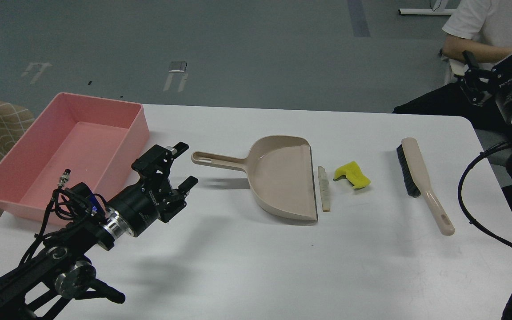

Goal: Sweep and dump garbage into bin
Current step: 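Grasp the beige dustpan handle with the left gripper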

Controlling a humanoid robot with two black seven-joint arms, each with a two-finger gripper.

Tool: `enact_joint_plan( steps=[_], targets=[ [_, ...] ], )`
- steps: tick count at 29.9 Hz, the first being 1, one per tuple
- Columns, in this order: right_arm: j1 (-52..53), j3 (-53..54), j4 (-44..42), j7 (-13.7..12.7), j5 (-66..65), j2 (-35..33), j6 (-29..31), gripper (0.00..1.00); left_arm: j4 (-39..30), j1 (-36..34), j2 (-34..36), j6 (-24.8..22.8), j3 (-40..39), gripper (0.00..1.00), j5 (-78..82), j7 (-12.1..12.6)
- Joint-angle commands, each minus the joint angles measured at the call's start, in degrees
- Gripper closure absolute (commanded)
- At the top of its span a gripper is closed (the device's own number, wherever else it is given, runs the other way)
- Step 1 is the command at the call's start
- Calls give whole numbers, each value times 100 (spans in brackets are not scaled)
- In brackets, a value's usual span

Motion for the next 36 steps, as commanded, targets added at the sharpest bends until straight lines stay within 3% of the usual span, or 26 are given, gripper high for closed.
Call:
enact_joint_plan(
  steps=[1, 7, 17, 21, 36],
  targets=[
    [-51, 17, 13, 0, 7, -18, 0, 0, 389, -151, -167, 9, 92, 8, 11, -4],
    [-78, 43, -4, 0, 7, -53, 0, 0, 1302, -492, -439, 0, 302, 8, 29, -48],
    [-78, 43, -4, 0, 7, -62, 0, 0, 1787, -854, -501, 27, 400, 10, 20, -57],
    [-78, 43, 5, 0, 7, -62, 0, 0, 2208, -1135, -712, 18, 400, 9, 20, -267],
    [-86, 70, -13, 0, 7, -132, 0, 0, 2244, -1363, -932, 27, 558, 10, 37, -338]
  ],
)
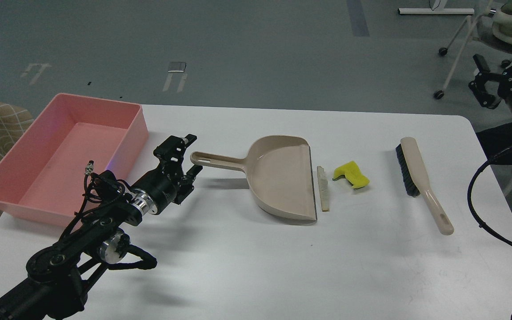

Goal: Sweep and dump garbage into bin
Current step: 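Grasp the beige dustpan handle with the left gripper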

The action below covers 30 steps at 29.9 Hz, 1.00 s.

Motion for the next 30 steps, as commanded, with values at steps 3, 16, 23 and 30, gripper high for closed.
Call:
enact_joint_plan(
  steps=[3, 16, 23, 30],
  targets=[
    [6, 2, 4, 0, 0, 14, 0, 0, 236, -182, -128, 9, 80, 10, 10, -19],
    [6, 2, -5, 0, 0, 5, 0, 0, 624, -305, -339, 0, 115, 30, 62, -230],
    [6, 2, -13, 0, 0, 5, 0, 0, 632, -331, -356, 0, 115, 35, 115, -230],
    [6, 10, -5, 0, 0, 5, 0, 0, 650, -340, -409, 9, 273, 47, 115, -238]
  ],
)
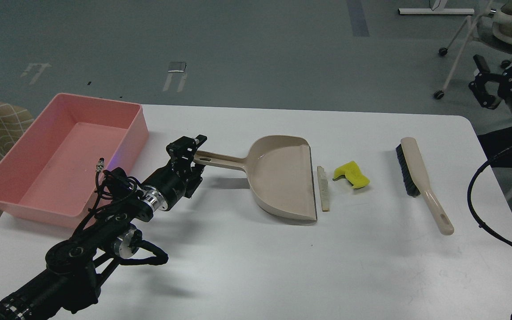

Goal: Sweep and dump garbage into bin

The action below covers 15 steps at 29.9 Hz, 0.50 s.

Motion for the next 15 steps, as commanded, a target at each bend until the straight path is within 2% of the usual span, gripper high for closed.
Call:
enact_joint_plan(
  steps=[1, 5, 10, 15],
  targets=[
    [0, 9, 4, 0, 0, 0, 0, 0, 9, -5, -33, 9, 75, 47, 0, -2],
    [0, 17, 31, 0, 0, -8, 0, 0, 18, -5, -33, 9, 84, 53, 0, -98],
    [-18, 61, 48, 0, 0, -9, 0, 0, 27, -5, -24, 9, 119, 54, 9, -108],
    [-79, 97, 66, 0, 0, -9, 0, 0, 27, -5, -15, 9, 181, 63, 18, -239]
  ],
)
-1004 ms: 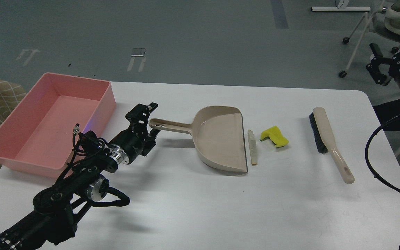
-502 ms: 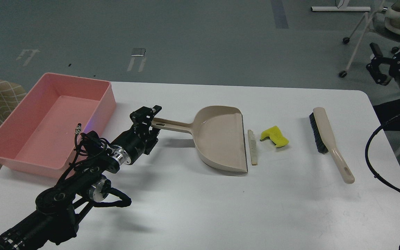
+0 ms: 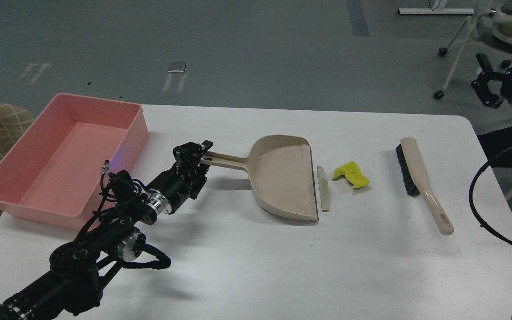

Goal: Sweep and dump garbage into bin

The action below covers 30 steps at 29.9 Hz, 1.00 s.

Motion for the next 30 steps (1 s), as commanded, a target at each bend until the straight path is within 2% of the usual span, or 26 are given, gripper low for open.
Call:
enact_joint_plan(
  steps=[1, 6, 11, 15, 21, 24, 30],
  targets=[
    [-11, 6, 7, 0, 0, -8, -1, 0, 0, 2, 2, 0, 19, 64, 2, -61],
    [-11, 6, 16, -9, 0, 0, -1, 0, 0, -42, -7, 0, 54, 83, 2, -69],
    [-11, 6, 7, -9, 0, -8, 8, 0, 0, -121, 46, 0, 273, 92, 2, -236],
    [-19, -20, 51, -9, -61, -149, 8, 0, 0, -139, 37, 0, 291, 92, 11, -254],
    [-89, -213, 69, 0, -650, -1000, 43, 0, -26, -165, 90, 0, 283, 95, 591, -280],
    [-405, -608, 191, 0, -1098, -1703, 114, 0, -26, -165, 125, 0, 291, 95, 688, -368],
    [-1204, -1504, 1236, 79, -1757, -3415, 131, 0, -26, -183, 239, 0, 291, 95, 705, -377]
  ],
)
